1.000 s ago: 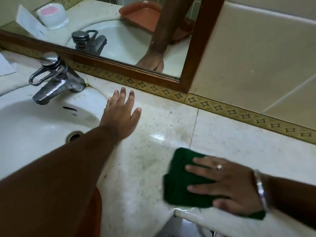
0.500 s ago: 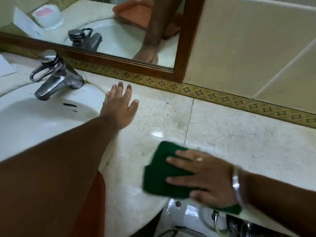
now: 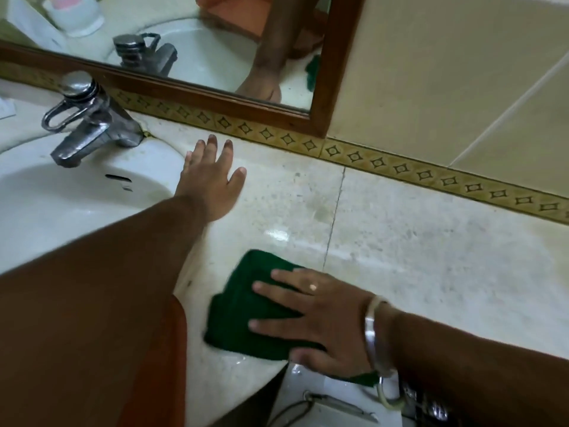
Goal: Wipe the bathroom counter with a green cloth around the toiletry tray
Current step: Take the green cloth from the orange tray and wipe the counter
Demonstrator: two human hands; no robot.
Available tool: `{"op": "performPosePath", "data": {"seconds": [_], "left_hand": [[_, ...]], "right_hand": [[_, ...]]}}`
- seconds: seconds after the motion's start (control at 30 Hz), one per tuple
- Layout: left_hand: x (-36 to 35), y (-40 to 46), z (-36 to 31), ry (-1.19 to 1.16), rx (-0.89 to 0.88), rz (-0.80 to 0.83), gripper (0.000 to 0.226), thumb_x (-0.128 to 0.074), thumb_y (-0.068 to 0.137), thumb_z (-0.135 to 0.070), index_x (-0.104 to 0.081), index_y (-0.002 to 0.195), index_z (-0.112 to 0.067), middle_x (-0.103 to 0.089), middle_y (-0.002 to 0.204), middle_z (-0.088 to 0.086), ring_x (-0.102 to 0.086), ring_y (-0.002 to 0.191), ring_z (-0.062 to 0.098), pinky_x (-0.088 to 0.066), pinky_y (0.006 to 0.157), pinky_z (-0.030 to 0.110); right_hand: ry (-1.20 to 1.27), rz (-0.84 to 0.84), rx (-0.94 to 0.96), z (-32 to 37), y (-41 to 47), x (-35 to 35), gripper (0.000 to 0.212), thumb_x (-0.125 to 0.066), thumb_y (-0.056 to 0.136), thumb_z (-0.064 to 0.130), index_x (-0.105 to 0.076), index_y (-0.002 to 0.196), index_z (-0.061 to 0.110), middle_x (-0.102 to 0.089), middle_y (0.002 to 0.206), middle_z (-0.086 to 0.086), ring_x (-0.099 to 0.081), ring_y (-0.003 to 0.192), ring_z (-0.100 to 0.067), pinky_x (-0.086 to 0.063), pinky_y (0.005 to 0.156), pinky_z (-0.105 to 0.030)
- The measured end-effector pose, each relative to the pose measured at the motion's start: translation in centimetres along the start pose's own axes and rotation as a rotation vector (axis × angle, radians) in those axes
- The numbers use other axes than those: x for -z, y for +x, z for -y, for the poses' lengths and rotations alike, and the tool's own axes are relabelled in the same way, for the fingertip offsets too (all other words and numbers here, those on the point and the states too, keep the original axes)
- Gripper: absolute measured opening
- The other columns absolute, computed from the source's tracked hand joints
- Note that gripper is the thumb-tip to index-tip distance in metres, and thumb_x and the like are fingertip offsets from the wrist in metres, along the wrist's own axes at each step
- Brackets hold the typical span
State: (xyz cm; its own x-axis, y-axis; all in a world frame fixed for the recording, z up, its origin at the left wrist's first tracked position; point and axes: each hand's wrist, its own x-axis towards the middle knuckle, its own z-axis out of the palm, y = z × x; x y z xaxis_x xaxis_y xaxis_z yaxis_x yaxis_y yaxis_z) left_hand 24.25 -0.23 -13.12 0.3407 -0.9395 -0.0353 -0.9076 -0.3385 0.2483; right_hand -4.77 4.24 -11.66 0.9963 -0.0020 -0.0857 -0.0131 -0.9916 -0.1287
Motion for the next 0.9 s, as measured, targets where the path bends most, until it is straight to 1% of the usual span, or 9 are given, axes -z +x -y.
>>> {"op": "performPosePath", "data": {"seconds": [0.07,0.2,0.27,0.4,0.47,0.53,0.63,0.8,0.9], "left_hand": [[-0.1,-0.1,0.0,0.003,-0.003,-0.01,0.065,-0.027,0.101,-0.047,-0.015,0.157,-0.016,-0.006,0.165,0.017,-0.003,0.152,0.036,-0.003,0.121,0.05],[-0.3,0.3,0.2,0.0,-0.01,-0.032,0.065,-0.028,0.101,-0.046,-0.016,0.157,-0.015,-0.007,0.165,0.017,-0.004,0.152,0.036,-0.004,0.121,0.05],[-0.4,0.4,0.3,0.007,-0.014,-0.035,0.065,-0.028,0.101,-0.046,-0.016,0.157,-0.016,-0.007,0.165,0.017,-0.004,0.152,0.035,-0.004,0.121,0.05],[-0.3,0.4,0.3,0.019,-0.008,-0.01,0.063,-0.026,0.102,-0.046,-0.015,0.158,-0.017,-0.005,0.166,0.015,-0.002,0.152,0.034,-0.003,0.122,0.049],[-0.1,0.3,0.1,0.017,-0.004,-0.008,0.063,-0.027,0.102,-0.044,-0.015,0.157,-0.017,-0.006,0.166,0.016,-0.003,0.153,0.034,-0.004,0.123,0.049],[0.0,0.3,-0.1,0.014,-0.002,-0.007,0.063,-0.028,0.102,-0.044,-0.015,0.157,-0.017,-0.006,0.165,0.017,-0.003,0.153,0.034,-0.004,0.123,0.049],[0.1,0.3,-0.1,0.018,0.004,-0.017,0.064,-0.026,0.101,-0.046,-0.016,0.157,-0.018,-0.006,0.166,0.015,-0.003,0.153,0.033,-0.004,0.123,0.049],[0.0,0.2,-0.1,0.023,-0.003,-0.022,0.064,-0.026,0.101,-0.048,-0.016,0.157,-0.019,-0.007,0.166,0.015,-0.003,0.153,0.033,-0.003,0.122,0.048],[-0.3,0.4,0.2,0.021,0.0,-0.027,0.064,-0.026,0.101,-0.047,-0.016,0.157,-0.019,-0.007,0.166,0.015,-0.004,0.153,0.034,-0.003,0.122,0.048]], "right_hand": [[0.004,0.005,0.008,-3.4,-3.0,0.5,0.057,-0.031,0.092,0.053,-0.021,0.147,0.043,-0.015,0.16,0.0,-0.012,0.146,-0.026,-0.009,0.112,-0.046],[0.049,0.006,-0.384,-12.5,-3.6,1.9,0.056,-0.015,0.092,0.062,-0.004,0.145,0.05,-0.005,0.16,-0.001,-0.004,0.147,-0.026,-0.018,0.116,-0.05],[0.023,-0.011,-0.474,-14.8,-0.3,2.0,0.057,-0.012,0.089,0.063,0.004,0.143,0.055,-0.003,0.162,0.0,-0.005,0.147,-0.026,-0.016,0.115,-0.047],[-0.025,-0.003,-0.587,-14.4,6.6,2.9,0.059,-0.018,0.092,0.057,-0.005,0.149,0.044,-0.004,0.162,-0.004,-0.01,0.145,-0.029,-0.015,0.115,-0.045],[-0.061,-0.004,-0.549,-11.6,6.2,2.8,0.06,-0.019,0.092,0.056,-0.003,0.149,0.043,-0.004,0.161,-0.008,-0.009,0.145,-0.033,-0.012,0.116,-0.048],[-0.07,0.001,-0.335,-7.1,2.7,2.0,0.061,-0.025,0.09,0.056,-0.011,0.148,0.043,-0.015,0.159,-0.011,-0.018,0.143,-0.036,-0.017,0.114,-0.052],[-0.016,0.03,-0.133,-3.7,-4.6,0.7,0.059,-0.032,0.09,0.057,-0.017,0.146,0.05,-0.02,0.159,0.0,-0.024,0.143,-0.027,-0.027,0.108,-0.052],[0.095,-0.041,-0.579,-9.1,-4.9,1.3,0.054,-0.011,0.086,0.067,0.012,0.135,0.066,0.006,0.16,0.007,-0.002,0.146,-0.021,-0.017,0.115,-0.047],[0.009,-0.079,-0.678,-12.2,1.3,1.3,0.056,-0.006,0.087,0.063,0.011,0.14,0.059,-0.001,0.162,0.0,-0.006,0.145,-0.025,-0.013,0.114,-0.043]]}}
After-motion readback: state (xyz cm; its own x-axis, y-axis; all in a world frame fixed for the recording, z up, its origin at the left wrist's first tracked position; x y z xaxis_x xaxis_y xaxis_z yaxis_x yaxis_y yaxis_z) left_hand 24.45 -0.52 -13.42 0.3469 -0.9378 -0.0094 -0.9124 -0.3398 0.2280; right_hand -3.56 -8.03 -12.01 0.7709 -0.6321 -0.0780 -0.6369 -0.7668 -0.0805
